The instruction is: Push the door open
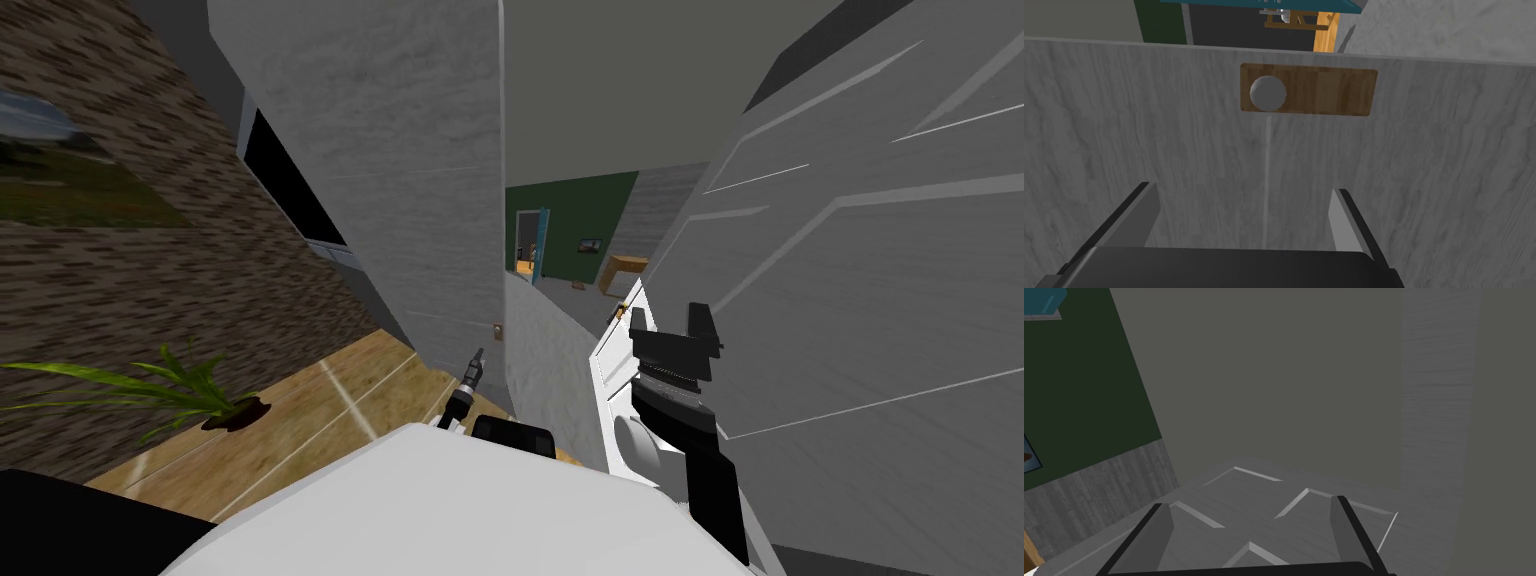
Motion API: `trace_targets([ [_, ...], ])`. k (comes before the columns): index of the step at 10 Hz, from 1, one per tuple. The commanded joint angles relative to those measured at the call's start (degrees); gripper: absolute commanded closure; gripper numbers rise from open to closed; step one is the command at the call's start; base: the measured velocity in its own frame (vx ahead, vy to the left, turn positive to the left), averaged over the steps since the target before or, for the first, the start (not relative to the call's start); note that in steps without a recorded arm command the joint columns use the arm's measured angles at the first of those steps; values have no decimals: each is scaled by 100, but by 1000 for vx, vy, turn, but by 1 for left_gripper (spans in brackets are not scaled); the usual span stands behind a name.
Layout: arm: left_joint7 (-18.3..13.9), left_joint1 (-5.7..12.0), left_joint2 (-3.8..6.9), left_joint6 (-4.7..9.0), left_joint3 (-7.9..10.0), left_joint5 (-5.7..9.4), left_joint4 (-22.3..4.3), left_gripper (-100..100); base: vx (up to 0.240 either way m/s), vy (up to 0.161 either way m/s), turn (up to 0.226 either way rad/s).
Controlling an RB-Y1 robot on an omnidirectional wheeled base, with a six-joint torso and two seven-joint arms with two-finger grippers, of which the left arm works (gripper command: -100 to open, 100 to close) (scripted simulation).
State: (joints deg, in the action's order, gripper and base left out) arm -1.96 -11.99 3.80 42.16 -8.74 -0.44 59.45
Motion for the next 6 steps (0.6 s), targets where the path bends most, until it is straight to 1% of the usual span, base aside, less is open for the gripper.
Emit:
trace_targets([
  [1, 14, 33, 19, 22, 24, 7, -43, -100, 101, -4, -31],
  [2, 18, 42, 21, 28, 30, 9, -55, -100, 179, -10, -20],
  [4, 35, 83, 21, 55, 60, 17, -110, -100, 192, -46, -17],
  [6, 53, 127, 1, 84, 92, 26, -169, -100, 210, -22, -24],
])
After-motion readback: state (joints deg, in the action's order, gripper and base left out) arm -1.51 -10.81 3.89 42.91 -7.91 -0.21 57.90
